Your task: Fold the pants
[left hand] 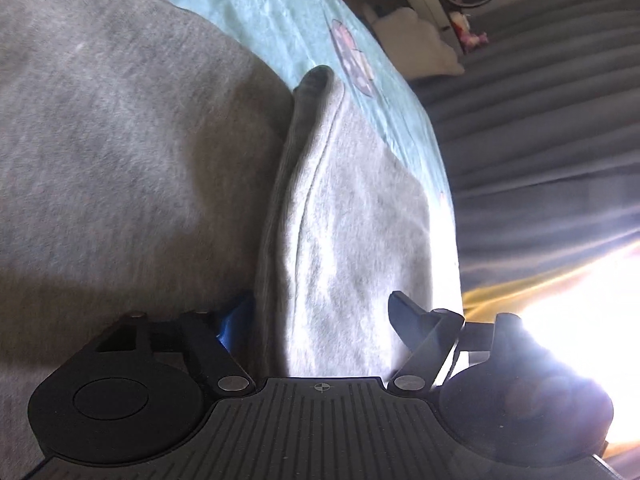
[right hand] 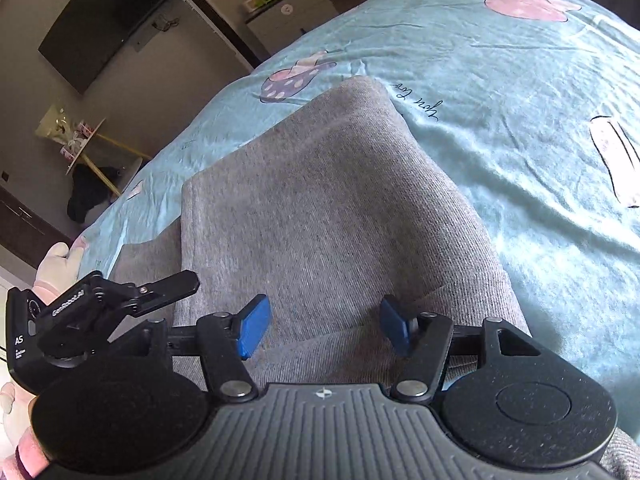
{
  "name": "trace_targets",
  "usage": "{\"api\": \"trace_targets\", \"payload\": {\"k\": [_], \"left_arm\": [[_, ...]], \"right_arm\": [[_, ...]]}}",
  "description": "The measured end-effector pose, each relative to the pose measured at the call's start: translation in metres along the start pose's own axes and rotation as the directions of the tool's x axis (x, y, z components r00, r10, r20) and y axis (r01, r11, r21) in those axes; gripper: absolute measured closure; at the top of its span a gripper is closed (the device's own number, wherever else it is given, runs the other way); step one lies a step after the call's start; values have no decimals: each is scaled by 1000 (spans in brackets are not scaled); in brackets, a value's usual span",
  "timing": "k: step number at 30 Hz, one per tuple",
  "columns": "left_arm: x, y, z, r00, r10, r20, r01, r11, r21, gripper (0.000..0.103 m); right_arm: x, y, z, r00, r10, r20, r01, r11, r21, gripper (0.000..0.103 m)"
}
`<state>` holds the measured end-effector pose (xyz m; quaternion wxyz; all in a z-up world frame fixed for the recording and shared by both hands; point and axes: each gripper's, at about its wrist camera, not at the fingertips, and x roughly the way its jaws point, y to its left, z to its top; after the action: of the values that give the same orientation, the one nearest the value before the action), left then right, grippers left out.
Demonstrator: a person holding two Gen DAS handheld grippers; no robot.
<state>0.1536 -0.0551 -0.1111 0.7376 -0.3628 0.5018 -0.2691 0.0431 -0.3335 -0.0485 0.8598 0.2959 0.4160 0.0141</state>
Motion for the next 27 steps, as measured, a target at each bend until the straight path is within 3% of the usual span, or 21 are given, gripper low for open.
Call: {"api": "trace_targets", "payload": {"k": [2,3,4,5,6,9,14,21,27], "left_arm": [[4,4,4,1000,-30,-8,30,999,-19,30],[6,7,5,999,-34,-12,34,999,-24,44],[7,11,5,999,-34,-20,34,999,-35,66],[10,17,6,999,-27,-31,26,998,-55,79],[12,25,6,999,-31,-42,28,996,-86,84],[9,37,5,995,-91,-32,85,985,-153,86],[2,22,2,999,-49,-5,49,995,-84,87],[-30,10,2,999,-4,47,8,997,-74,89],[-59,2,4,988,94,126,-95,995,-2,88]], "right_arm": [[-1,-3,0,1000,12,5,-12,1000,21,41],[-2,-4,0,1000,18,10,-19,999,32,41],[-3,-5,-1,1000,24,14,-25,999,42,41],[-3,-5,-1,999,27,18,-28,998,49,41],[-4,-6,-1,999,30,26,-32,998,59,41],[-10,-8,-4,996,46,71,-52,995,87,41],[-28,-9,-8,980,46,192,-65,993,98,37],[-27,3,-7,979,14,203,-23,999,42,36],[-25,-2,-6,978,34,206,-48,997,62,36]]}}
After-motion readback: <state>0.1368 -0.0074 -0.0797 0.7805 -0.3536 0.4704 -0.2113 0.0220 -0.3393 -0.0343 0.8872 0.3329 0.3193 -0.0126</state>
